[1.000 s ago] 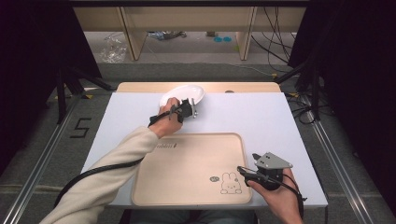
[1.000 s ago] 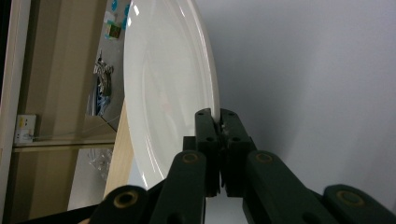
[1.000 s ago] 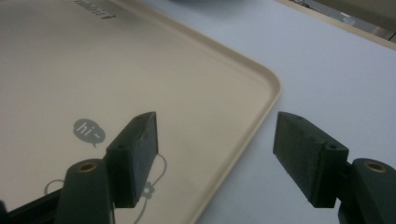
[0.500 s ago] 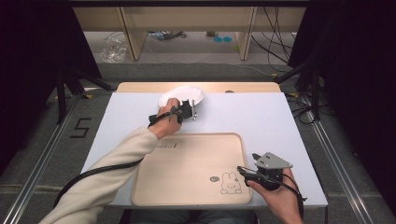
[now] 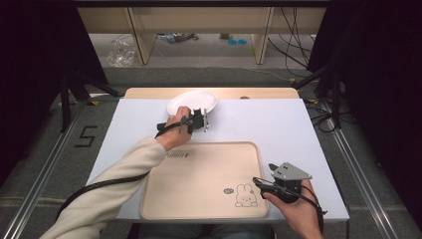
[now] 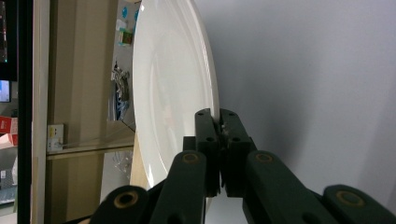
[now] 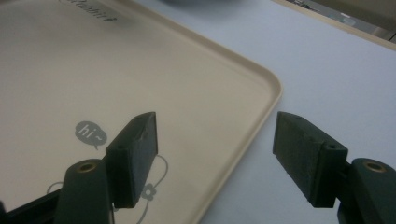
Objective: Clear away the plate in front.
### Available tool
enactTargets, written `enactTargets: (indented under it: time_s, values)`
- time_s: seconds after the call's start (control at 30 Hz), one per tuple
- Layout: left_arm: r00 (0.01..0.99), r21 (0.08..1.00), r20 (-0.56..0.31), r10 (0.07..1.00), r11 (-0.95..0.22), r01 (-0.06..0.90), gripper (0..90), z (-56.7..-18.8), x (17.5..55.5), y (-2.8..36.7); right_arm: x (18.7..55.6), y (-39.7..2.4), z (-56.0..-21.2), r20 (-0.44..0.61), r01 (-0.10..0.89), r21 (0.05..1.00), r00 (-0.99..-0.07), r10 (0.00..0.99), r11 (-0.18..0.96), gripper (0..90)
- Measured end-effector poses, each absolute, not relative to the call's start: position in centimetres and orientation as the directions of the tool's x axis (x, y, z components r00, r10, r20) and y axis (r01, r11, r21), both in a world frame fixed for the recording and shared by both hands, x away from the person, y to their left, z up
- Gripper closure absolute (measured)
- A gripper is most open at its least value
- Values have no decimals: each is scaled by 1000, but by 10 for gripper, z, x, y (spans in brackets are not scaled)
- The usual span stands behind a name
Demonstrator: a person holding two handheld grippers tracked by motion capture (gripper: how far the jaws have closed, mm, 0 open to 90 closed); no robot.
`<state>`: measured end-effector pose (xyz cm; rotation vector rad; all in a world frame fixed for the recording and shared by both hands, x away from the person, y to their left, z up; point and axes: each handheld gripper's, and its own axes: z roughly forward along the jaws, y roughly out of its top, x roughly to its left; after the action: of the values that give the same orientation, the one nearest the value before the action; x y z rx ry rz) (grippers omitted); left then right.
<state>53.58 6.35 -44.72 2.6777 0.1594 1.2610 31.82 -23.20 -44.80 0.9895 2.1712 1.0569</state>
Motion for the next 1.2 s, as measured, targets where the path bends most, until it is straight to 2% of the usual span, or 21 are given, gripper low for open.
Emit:
enactTargets:
  time_s: [1.2]
  values:
    - [612,208,777,148,-978,-28,879,-438,500,73,318,-233,-447,-145,376,822,-590,795,428,319]
